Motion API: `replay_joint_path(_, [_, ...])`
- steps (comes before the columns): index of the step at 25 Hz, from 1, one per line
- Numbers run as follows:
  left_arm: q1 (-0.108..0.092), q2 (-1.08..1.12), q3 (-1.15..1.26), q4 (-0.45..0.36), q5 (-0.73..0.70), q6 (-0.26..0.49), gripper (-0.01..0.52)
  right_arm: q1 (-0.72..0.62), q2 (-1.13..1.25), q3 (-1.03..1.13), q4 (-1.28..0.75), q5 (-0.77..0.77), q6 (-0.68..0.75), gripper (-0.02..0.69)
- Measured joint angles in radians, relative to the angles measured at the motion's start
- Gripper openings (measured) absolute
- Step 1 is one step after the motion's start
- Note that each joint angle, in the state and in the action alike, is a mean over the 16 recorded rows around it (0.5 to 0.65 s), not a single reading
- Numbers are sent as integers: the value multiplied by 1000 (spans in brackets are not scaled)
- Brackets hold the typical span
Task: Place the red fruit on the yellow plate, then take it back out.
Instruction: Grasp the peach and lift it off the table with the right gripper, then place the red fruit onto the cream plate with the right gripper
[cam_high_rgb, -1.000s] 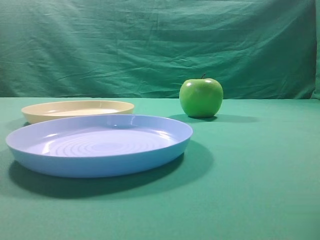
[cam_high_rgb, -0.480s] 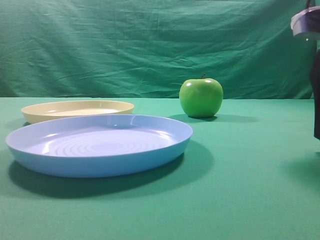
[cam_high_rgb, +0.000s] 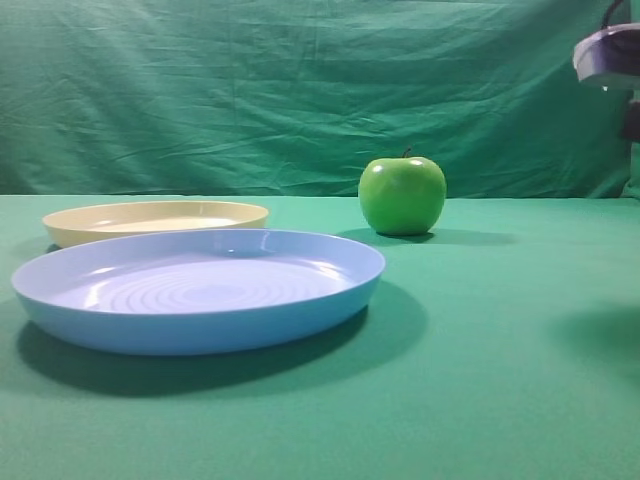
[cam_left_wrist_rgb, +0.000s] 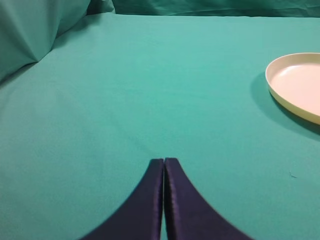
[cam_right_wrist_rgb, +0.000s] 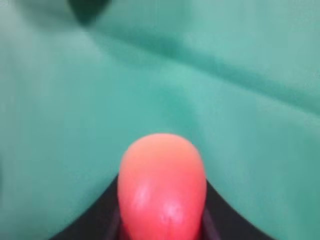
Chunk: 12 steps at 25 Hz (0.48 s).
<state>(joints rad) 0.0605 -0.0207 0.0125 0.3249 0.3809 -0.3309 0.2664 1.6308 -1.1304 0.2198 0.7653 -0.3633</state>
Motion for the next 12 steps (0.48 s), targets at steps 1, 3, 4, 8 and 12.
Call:
replay_joint_path(1, [0,0,0,0,0,0,0,14,1,-41,7,4,-8,216])
replay_joint_path(3, [0,0,0,0,0,0,0,48,6,-119,23,2,-24,213])
replay_joint_path(4, [0,0,0,0,0,0,0,69,11,-156,30,-4,-33,212])
replay_joint_path(8, [0,0,0,0,0,0,0,165,43,-282,56,-58,-69,208])
replay_joint_path(12, [0,0,0,0,0,0,0,275,107,-376,63,-134,-101,208])
